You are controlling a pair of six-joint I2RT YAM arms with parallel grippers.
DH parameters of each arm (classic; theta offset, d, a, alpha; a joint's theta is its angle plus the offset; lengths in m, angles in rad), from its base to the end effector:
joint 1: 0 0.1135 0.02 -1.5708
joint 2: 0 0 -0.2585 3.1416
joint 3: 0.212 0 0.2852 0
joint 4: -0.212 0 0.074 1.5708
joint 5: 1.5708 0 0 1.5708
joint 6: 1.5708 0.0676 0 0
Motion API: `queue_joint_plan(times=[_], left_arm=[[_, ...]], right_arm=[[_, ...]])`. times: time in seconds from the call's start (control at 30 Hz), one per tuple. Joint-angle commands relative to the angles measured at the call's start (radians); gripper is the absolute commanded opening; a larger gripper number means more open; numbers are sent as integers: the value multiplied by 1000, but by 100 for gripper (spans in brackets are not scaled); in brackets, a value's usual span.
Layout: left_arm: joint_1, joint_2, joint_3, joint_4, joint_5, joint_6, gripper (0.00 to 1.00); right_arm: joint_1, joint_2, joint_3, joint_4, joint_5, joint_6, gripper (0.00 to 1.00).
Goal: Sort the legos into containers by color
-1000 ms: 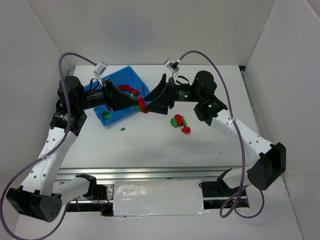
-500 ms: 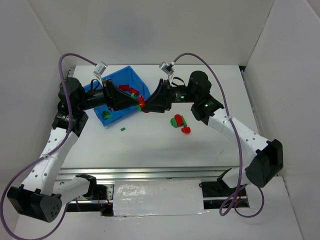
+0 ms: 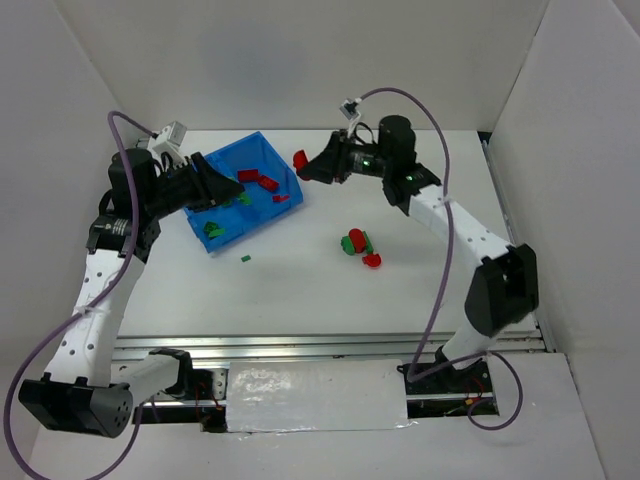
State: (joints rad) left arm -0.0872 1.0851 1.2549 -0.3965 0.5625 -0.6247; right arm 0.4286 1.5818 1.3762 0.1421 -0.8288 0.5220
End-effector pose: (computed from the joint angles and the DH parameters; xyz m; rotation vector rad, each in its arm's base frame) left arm 0.2876 -0.0613 0.4189 -0.0804 1.8762 -1.0030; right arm 0.3681 0.2230 0.3662 -0.6110 1.7014 1.3712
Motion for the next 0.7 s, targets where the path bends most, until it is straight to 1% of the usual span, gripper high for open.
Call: queue_joint_plan(times=[0.0,0.03,0.07,0.1,0.13,0.17,0.2,0.23,0.27,0.3,0.33,0.4,0.47,0.53,0.57,0.6,0.63,0.67], left_arm=[[10,19,34,-133,-286,19,0],[12,30,41,-162,-320,10,0],[15,35,47,-171,-364,8,0],[18,38,63,-185,-384,6,0],[20,47,73,-191,-400,6,0],[24,50,86,-197,-406,11,0],[29,61,109,-202,-411,14,0],[30,64,121,-214,-418,22,0],[33,67,132,-220,-429,26,0],[35,75,149,-228,-455,36,0],[37,81,156,-240,-467,40,0],[43,91,164,-246,-483,46,0],[50,104,156,-234,-490,54,0],[64,128,149,-225,-490,57,0],[70,137,150,-216,-489,59,0],[78,162,153,-212,-490,63,0],[81,174,156,-209,-489,66,0],[84,186,169,-199,-490,69,0]], right_arm=[[45,179,271,-271,265,-103,0],[82,298,344,-329,407,-128,0],[100,364,517,-385,465,-152,1],[131,480,599,-477,524,-177,9],[142,532,668,-508,621,-189,11],[154,581,802,-535,658,-204,14],[165,669,866,-570,698,-224,22],[173,703,914,-576,723,-232,25],[170,721,909,-553,703,-228,27],[165,728,888,-482,692,-202,34],[165,741,885,-467,689,-201,37],[168,791,949,-478,665,-209,38],[171,793,934,-446,651,-195,41],[173,816,960,-443,642,-191,51],[171,819,965,-429,646,-185,58],[171,820,971,-427,652,-178,78],[171,822,971,-423,649,-178,85],[170,819,975,-420,646,-175,96]])
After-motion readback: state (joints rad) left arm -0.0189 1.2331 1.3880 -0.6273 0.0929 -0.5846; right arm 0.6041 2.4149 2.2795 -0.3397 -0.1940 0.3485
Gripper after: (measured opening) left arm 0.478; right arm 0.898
